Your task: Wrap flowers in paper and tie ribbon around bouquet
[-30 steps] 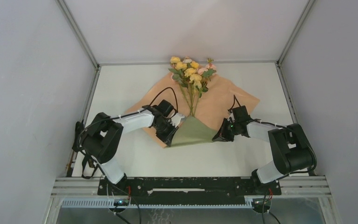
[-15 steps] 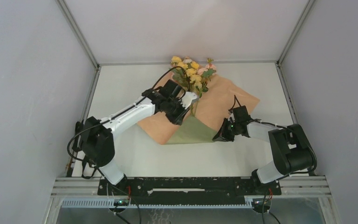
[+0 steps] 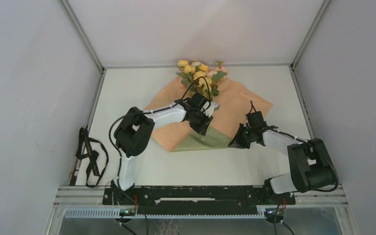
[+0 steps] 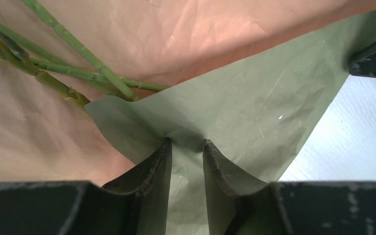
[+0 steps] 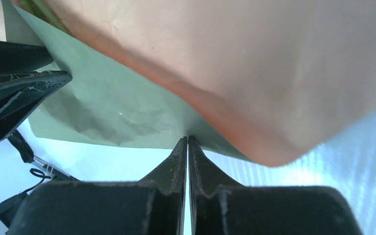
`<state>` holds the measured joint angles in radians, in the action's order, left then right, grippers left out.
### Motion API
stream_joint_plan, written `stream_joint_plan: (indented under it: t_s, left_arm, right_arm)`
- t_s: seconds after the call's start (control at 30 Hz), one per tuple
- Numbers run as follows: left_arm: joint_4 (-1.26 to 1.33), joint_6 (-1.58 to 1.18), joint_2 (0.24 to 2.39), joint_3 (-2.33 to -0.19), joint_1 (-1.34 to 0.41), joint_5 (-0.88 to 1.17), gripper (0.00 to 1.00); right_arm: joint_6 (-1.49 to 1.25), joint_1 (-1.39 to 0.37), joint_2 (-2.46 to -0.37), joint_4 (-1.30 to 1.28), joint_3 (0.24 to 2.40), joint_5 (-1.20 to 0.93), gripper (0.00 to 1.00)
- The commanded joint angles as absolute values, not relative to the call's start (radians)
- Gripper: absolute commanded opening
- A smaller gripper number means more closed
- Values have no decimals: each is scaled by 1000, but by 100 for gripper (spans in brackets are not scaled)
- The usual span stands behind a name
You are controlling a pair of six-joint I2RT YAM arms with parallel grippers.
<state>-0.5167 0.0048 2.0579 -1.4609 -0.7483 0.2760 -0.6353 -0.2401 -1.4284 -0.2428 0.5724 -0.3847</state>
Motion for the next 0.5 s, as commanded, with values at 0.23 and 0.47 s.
stream_joint_plan:
  t_s: [0.23, 0.47]
  left_arm:
    - [-450, -57, 2021, -1394, -747, 302, 35]
    - [-450, -71, 2003, -1394, -747, 331, 35]
  right_arm:
    - [-801, -206, -1177, -401, 500, -224, 56]
    - [-944, -203, -1211, -274, 418, -149, 66]
